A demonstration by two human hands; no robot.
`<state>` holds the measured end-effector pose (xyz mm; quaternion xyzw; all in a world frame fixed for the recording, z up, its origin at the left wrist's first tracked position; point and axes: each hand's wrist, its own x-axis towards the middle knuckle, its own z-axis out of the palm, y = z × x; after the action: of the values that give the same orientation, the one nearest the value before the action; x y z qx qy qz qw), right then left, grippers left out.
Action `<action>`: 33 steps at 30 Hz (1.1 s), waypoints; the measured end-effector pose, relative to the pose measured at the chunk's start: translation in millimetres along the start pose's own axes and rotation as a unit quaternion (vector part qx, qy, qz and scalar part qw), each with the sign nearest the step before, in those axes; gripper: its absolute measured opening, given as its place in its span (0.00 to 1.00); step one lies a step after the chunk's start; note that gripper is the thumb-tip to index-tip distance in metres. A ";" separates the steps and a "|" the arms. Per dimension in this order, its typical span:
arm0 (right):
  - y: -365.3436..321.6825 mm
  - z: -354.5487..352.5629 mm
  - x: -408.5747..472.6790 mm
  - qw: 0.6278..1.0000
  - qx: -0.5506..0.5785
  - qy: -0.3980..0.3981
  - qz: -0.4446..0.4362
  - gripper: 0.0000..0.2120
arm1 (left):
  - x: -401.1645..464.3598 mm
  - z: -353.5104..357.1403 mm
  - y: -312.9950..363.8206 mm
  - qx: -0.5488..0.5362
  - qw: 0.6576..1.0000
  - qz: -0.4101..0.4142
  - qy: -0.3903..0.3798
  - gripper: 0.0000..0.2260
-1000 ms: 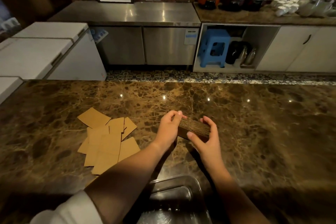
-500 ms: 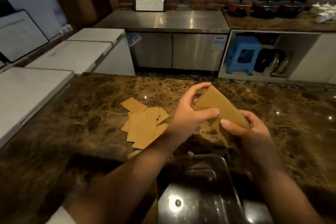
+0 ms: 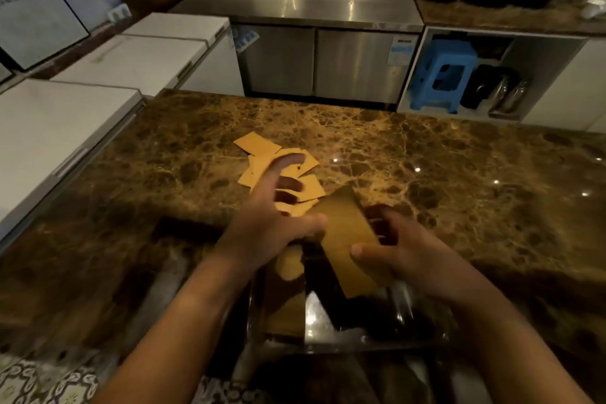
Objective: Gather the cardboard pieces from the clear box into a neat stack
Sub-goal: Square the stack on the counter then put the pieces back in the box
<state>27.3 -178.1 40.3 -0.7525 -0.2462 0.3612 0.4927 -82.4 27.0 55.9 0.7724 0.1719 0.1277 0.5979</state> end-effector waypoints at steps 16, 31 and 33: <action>46.1 77.5 17.1 0.950 -0.255 -0.033 0.179 0.21 | -47.6 0.3 -97.1 0.026 0.988 -0.126 0.080 0.24; -35.9 17.4 78.3 0.955 -0.290 0.043 0.038 0.23 | 72.4 -42.0 -76.3 0.096 0.963 -0.249 0.037 0.33; -35.5 15.7 125.4 0.945 -0.321 0.053 0.043 0.22 | 115.3 -30.9 -84.2 0.185 0.941 -0.272 0.075 0.36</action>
<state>92.0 -64.2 31.2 -0.8987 -0.2901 0.2433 0.2213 0.4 121.3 -18.7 0.7812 0.4409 -0.0162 0.4417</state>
